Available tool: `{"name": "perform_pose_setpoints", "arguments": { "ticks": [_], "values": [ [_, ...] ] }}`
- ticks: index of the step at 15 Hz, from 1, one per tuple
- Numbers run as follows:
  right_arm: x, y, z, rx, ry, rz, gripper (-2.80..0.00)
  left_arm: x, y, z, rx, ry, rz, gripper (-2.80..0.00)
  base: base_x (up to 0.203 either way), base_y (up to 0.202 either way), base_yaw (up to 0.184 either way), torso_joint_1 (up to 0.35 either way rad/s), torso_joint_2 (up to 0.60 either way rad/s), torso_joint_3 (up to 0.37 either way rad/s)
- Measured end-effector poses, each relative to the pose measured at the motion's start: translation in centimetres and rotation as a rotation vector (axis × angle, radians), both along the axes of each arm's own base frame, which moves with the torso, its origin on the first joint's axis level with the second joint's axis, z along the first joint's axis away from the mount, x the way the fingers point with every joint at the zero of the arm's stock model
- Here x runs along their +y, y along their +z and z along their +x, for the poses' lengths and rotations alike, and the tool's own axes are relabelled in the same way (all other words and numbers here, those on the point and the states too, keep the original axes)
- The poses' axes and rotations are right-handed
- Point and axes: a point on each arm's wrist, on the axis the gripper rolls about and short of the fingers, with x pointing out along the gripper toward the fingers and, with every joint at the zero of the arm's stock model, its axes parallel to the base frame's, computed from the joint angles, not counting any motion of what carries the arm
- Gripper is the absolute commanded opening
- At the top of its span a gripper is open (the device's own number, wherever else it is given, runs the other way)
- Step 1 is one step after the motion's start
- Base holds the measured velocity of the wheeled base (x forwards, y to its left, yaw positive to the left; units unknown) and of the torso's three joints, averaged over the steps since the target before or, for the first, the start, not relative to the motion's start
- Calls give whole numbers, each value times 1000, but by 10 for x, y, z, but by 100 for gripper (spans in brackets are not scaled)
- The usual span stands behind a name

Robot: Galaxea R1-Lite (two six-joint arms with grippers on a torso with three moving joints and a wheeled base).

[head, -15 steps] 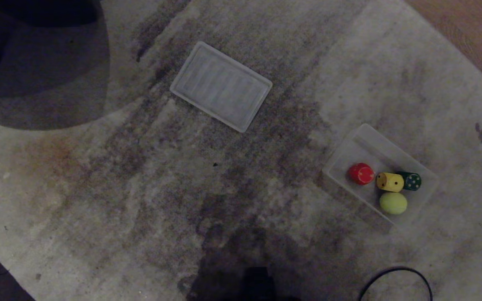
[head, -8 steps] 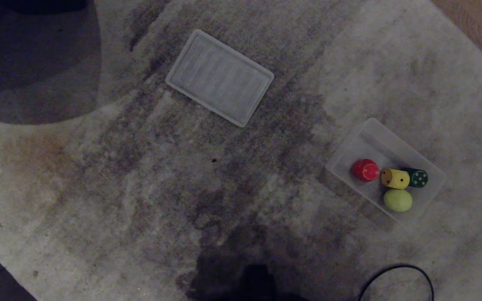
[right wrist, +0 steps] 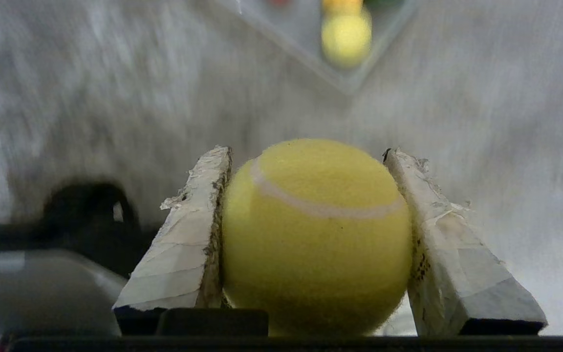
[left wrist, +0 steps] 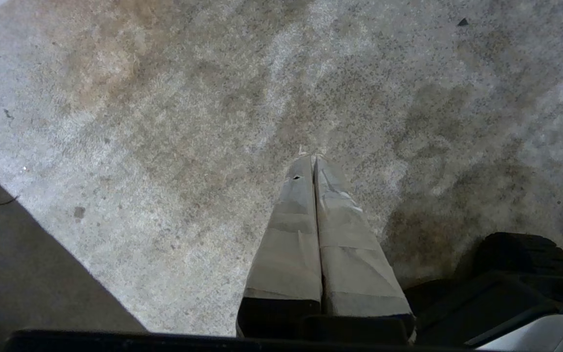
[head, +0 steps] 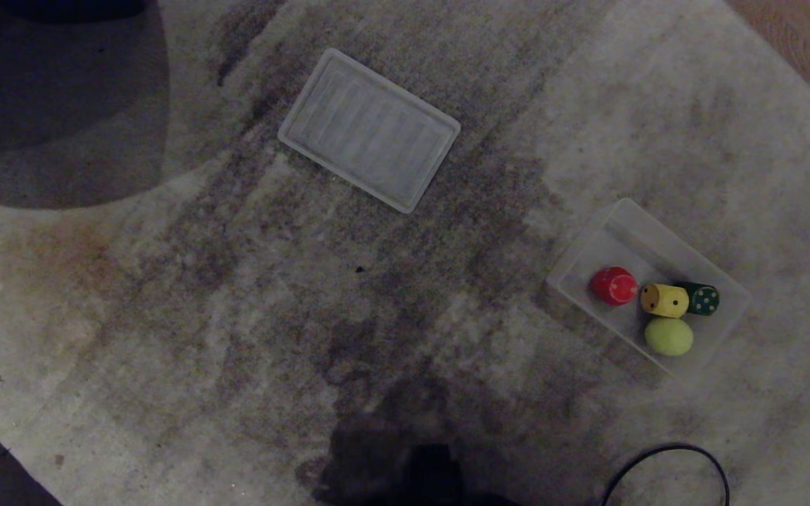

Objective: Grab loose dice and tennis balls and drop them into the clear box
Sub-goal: Put the ball in the box

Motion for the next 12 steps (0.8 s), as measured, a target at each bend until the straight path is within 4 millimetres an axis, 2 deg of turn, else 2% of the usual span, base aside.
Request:
{"name": "perform_pose_setpoints", "arguments": {
  "ticks": [3, 6, 9, 12],
  "values": [
    [0, 29, 8, 64, -8, 40, -280, 0, 0, 0, 0, 0, 0, -280, 0, 0, 0, 0, 0, 0],
    [0, 66, 38, 168, -27, 142, -280, 0, 0, 0, 0, 0, 0, -280, 0, 0, 0, 0, 0, 0],
    [1, 90, 94, 233, -49, 211, -280, 0, 0, 0, 0, 0, 0, -280, 0, 0, 0, 0, 0, 0],
    [1, 99, 158, 246, -55, 239, -280, 0, 0, 0, 0, 0, 0, -280, 0, 0, 0, 0, 0, 0]
  ]
}}
